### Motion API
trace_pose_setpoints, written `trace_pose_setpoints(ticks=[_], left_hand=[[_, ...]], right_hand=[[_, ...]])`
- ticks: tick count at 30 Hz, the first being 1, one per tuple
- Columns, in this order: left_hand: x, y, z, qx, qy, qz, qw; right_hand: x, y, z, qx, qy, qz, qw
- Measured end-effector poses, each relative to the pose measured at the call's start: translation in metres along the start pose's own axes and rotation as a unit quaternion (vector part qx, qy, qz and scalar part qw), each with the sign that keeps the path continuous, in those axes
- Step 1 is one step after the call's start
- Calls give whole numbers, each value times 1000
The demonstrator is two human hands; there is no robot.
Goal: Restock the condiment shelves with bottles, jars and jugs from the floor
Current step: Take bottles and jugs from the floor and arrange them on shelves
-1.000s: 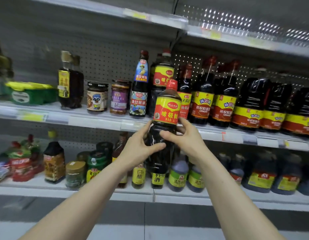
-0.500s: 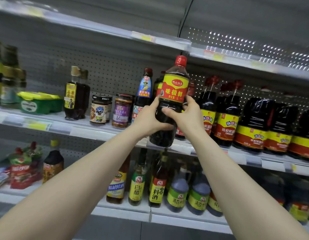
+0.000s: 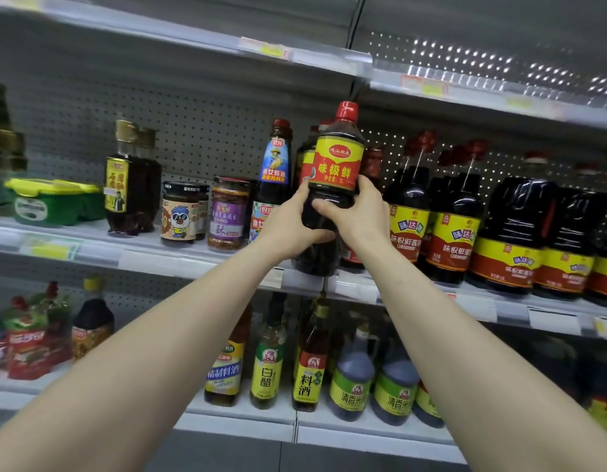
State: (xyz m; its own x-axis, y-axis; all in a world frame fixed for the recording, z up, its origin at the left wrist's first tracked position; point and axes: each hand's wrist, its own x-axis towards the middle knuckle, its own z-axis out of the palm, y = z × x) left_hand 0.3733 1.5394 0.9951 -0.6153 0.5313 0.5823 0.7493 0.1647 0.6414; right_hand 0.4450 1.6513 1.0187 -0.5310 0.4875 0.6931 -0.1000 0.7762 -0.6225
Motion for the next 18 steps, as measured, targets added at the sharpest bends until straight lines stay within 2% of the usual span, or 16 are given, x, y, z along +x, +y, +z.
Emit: trace_pose_setpoints(ticks=[8, 18], left_hand=[[15, -9, 9, -12, 2, 10, 1000], [31, -22, 12, -2, 2, 7, 1000]], right_hand=[[12, 6, 3, -47, 13, -2, 999], [24, 19, 20, -27, 30, 3, 999]])
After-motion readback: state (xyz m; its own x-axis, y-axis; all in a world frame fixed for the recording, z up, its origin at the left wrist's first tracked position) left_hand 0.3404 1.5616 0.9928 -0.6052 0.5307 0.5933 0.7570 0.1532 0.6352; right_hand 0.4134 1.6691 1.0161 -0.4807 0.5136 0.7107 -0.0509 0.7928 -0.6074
